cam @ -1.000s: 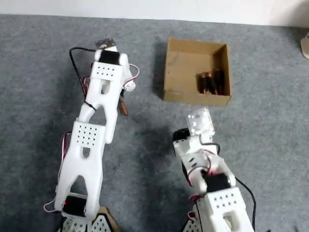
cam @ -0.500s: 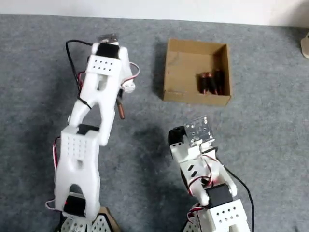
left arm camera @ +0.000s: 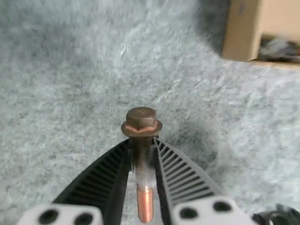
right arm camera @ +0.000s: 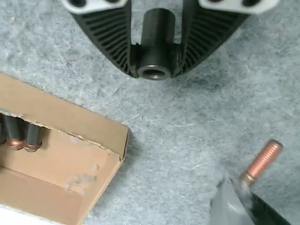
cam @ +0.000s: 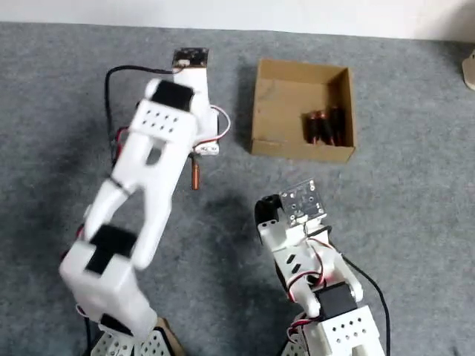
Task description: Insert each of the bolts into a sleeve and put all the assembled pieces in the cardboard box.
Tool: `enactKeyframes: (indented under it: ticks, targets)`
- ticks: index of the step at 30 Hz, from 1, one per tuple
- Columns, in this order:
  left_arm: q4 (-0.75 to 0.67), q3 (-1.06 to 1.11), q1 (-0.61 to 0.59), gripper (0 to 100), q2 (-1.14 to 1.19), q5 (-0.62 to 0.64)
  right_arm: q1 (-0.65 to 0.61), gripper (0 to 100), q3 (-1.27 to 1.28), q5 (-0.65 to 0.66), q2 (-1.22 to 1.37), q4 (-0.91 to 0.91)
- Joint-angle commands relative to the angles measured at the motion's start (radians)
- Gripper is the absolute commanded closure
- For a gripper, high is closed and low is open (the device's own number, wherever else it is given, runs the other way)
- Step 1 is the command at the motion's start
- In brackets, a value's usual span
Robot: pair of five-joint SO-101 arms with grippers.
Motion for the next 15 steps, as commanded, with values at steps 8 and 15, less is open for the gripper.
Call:
enactKeyframes:
  ticks: [8,15]
  targets:
    - [-0.575,0.653,0.015,100,-0.572,-0.008,-0.012,99.3,-0.010,-0.008,-0.220,0.143]
    - [-0.905,0.997,0.019,100,-0.854,-0.008,-0.051,99.3,-0.002,-0.011,-0.252,0.130]
